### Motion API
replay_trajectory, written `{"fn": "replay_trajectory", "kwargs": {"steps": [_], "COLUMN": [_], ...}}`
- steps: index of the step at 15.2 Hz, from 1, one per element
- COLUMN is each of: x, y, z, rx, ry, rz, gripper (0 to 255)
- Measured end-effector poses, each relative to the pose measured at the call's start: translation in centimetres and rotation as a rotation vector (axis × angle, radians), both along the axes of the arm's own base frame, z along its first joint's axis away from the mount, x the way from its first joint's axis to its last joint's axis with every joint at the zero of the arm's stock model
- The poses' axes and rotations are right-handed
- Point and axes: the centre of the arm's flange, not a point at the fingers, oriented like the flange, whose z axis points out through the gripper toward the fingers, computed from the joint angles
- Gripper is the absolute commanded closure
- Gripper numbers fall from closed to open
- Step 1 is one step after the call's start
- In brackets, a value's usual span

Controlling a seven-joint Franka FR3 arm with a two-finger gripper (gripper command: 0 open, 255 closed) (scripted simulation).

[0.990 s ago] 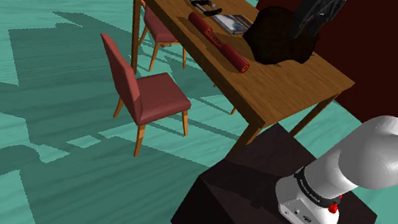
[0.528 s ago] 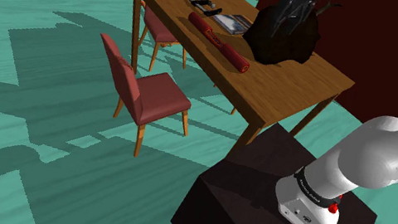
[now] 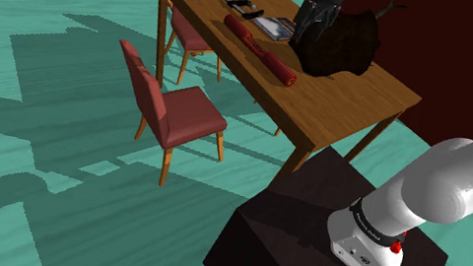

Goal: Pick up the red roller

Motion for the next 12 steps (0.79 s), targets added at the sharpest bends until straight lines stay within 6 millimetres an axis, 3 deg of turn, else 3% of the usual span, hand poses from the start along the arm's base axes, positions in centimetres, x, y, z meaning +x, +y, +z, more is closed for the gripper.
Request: {"fn": "replay_trajectory", "kwargs": {"steps": [12], "x": [12.8], "y": [-4.9], "z": [-7.5], "rx": [0.022], "ry": [0.004], "rz": [0.037], "gripper": [0]}}
